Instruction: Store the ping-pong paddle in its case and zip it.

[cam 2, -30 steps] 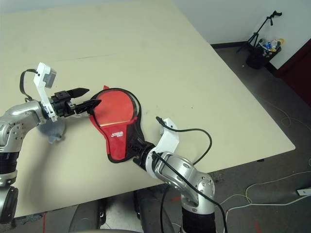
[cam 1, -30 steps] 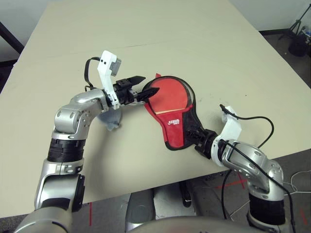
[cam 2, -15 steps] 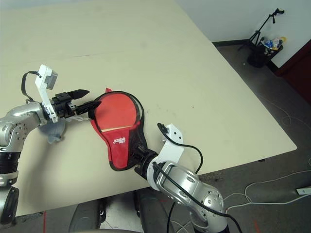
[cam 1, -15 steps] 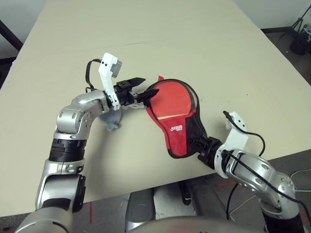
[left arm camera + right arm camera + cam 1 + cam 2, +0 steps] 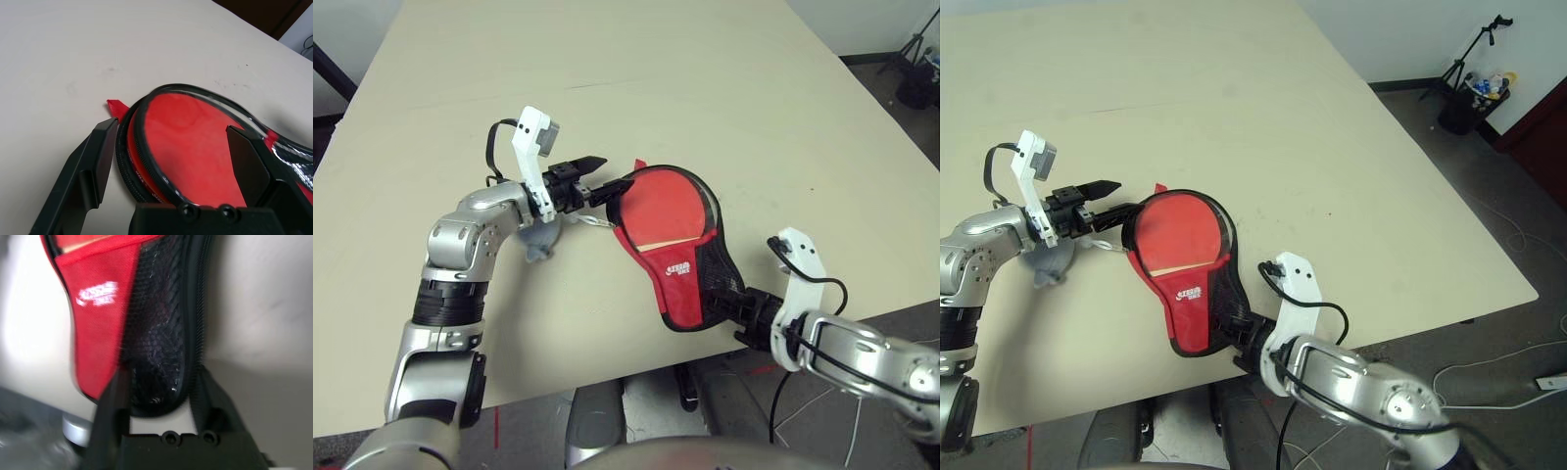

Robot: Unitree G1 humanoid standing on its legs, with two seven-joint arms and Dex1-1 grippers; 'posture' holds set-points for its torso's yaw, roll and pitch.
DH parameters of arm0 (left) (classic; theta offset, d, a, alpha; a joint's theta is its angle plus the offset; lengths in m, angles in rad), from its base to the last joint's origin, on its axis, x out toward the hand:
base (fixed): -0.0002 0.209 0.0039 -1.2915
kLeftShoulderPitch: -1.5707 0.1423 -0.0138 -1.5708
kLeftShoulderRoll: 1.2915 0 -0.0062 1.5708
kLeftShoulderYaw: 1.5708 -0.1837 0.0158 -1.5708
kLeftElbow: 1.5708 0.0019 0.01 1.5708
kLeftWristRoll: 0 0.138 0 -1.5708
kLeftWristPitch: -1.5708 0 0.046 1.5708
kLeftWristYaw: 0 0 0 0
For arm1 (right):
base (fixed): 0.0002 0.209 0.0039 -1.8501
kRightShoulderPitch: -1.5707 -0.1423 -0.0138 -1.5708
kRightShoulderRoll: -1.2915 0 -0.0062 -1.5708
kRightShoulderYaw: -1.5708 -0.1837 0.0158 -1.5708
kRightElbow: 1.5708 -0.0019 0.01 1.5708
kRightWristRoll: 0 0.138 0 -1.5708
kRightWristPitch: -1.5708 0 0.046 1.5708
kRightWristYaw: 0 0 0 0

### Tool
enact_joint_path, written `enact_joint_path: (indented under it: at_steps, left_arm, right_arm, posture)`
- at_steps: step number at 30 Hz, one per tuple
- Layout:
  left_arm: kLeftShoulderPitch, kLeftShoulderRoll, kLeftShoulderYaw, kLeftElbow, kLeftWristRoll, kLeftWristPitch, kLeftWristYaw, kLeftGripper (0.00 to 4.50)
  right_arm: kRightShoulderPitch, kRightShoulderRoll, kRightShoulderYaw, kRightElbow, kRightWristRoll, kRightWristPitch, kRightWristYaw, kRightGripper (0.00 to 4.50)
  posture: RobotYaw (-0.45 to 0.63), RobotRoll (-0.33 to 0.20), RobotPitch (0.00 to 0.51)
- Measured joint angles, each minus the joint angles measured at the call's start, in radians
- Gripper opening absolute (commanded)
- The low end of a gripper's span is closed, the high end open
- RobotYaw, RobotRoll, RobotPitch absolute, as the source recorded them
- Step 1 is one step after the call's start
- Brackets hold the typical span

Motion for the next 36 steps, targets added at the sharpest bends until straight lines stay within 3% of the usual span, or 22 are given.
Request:
enact_joint_path:
  at_steps: [2, 5, 8, 10, 11, 17, 19, 24, 36]
  left_arm:
    - [-0.003, -0.001, -0.001, 0.005, 0.001, -0.003, -0.001, 4.50]
    - [-0.008, -0.001, -0.002, 0.008, 0.003, -0.010, -0.002, 4.50]
    - [-0.016, 0.000, -0.001, 0.026, 0.009, -0.017, -0.004, 4.50]
    - [-0.027, -0.004, -0.006, 0.035, 0.019, -0.027, -0.009, 4.50]
    - [-0.033, -0.003, -0.009, 0.037, 0.024, -0.035, -0.016, 4.50]
    - [-0.055, 0.044, -0.009, 0.081, 0.046, -0.052, -0.049, 4.50]
    - [-0.070, 0.063, -0.008, 0.087, 0.056, -0.060, -0.060, 4.50]
    - [-0.089, 0.112, -0.005, 0.108, 0.075, -0.070, -0.088, 4.50]
    - [-0.114, 0.259, -0.006, 0.143, 0.108, -0.068, -0.210, 4.50]
  right_arm:
    - [-0.126, -0.090, -0.001, 0.077, 0.000, 0.113, 0.145, 3.44]
    - [-0.267, -0.141, 0.000, 0.156, -0.001, 0.218, 0.301, 4.37]
    - [-0.445, -0.109, 0.022, 0.240, -0.011, 0.287, 0.374, 4.46]
    - [-0.579, -0.022, 0.013, 0.287, -0.147, 0.270, 0.428, 4.46]
    - [-0.614, 0.004, 0.018, 0.285, -0.269, 0.261, 0.485, 4.46]
    - [-0.617, 0.058, 0.192, 0.246, -0.815, 0.187, 0.814, 4.46]
    - [-0.611, 0.090, 0.211, 0.227, -0.908, 0.174, 0.881, 4.46]
    - [-0.600, 0.173, 0.237, 0.191, -1.081, 0.169, 0.951, 4.46]
    - [-0.556, 0.251, 0.269, 0.141, -1.304, 0.206, 1.071, 4.46]
  posture:
    - [-0.08, 0.000, 0.194]
    - [-0.09, 0.000, 0.190]
    - [-0.09, 0.000, 0.186]
    - [-0.08, 0.000, 0.181]
    - [-0.07, 0.000, 0.180]
    - [-0.05, 0.000, 0.175]
    - [-0.05, 0.000, 0.174]
    - [-0.04, 0.000, 0.170]
    - [-0.04, 0.000, 0.170]
